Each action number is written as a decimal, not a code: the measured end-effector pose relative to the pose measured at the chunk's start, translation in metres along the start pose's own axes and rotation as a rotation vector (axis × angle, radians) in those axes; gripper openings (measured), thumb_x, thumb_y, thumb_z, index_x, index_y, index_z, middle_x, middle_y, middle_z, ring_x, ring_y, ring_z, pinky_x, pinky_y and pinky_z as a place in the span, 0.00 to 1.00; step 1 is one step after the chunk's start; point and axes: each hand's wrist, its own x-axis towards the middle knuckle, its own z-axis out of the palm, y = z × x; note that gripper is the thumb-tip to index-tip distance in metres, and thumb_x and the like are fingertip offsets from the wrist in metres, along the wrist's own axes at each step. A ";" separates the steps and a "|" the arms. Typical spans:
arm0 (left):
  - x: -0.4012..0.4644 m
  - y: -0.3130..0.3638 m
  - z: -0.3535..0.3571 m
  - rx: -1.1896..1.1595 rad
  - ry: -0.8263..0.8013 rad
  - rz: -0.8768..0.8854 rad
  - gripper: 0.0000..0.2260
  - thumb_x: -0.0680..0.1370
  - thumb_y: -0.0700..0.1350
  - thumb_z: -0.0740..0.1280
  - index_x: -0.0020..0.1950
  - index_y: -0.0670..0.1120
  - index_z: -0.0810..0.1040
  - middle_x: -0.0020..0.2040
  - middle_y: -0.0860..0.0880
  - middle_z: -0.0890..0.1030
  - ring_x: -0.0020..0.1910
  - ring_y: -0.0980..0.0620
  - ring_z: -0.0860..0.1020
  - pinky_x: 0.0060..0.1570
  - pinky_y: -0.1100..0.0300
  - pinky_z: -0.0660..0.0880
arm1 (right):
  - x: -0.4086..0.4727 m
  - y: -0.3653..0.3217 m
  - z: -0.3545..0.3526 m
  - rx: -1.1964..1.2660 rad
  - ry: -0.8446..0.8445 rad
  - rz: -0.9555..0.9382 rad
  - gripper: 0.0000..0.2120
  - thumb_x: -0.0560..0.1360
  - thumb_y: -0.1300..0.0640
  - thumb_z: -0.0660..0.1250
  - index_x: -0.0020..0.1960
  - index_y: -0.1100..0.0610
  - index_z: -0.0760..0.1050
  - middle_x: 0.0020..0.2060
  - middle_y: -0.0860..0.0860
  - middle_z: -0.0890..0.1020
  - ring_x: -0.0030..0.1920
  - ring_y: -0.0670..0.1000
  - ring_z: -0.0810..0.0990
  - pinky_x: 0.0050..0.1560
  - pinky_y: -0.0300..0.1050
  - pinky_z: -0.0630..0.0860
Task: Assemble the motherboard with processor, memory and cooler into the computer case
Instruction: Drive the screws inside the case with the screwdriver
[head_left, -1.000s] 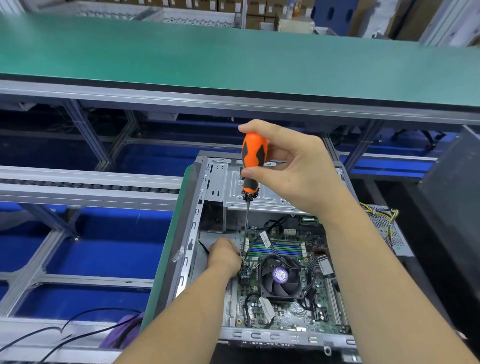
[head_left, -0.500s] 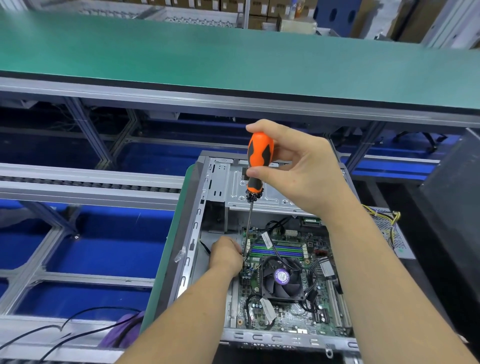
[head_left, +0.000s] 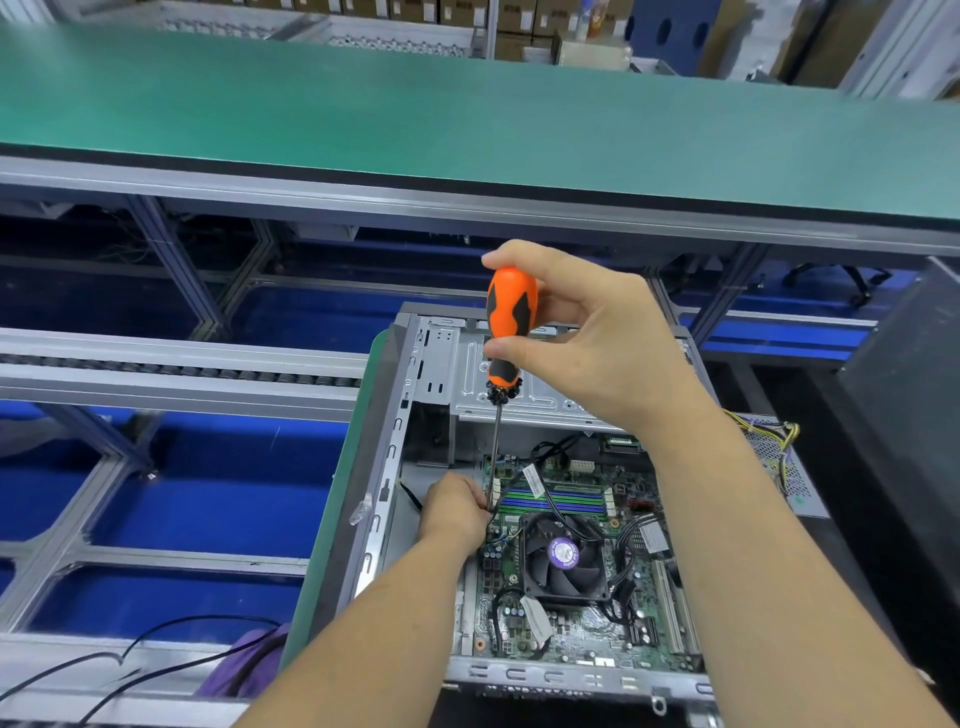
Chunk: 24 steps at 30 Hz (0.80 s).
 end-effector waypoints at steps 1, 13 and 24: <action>0.000 0.000 0.000 0.003 0.000 0.000 0.13 0.76 0.35 0.71 0.36 0.48 0.74 0.46 0.49 0.78 0.46 0.49 0.78 0.48 0.63 0.73 | 0.000 -0.001 0.000 -0.011 0.001 -0.001 0.24 0.71 0.60 0.78 0.65 0.52 0.77 0.46 0.37 0.77 0.43 0.51 0.83 0.49 0.37 0.81; -0.006 0.004 -0.002 0.068 -0.006 0.031 0.14 0.77 0.36 0.70 0.35 0.50 0.74 0.48 0.48 0.80 0.43 0.49 0.77 0.43 0.64 0.72 | 0.006 -0.008 -0.001 -0.188 0.024 -0.058 0.18 0.79 0.55 0.69 0.68 0.55 0.77 0.45 0.48 0.79 0.44 0.46 0.78 0.47 0.47 0.80; -0.015 0.019 -0.023 -0.040 -0.053 0.235 0.06 0.74 0.41 0.75 0.40 0.48 0.81 0.38 0.52 0.81 0.35 0.56 0.75 0.36 0.69 0.71 | 0.004 -0.009 -0.013 -0.158 0.031 0.004 0.18 0.76 0.61 0.73 0.65 0.55 0.79 0.49 0.52 0.83 0.51 0.50 0.82 0.51 0.43 0.81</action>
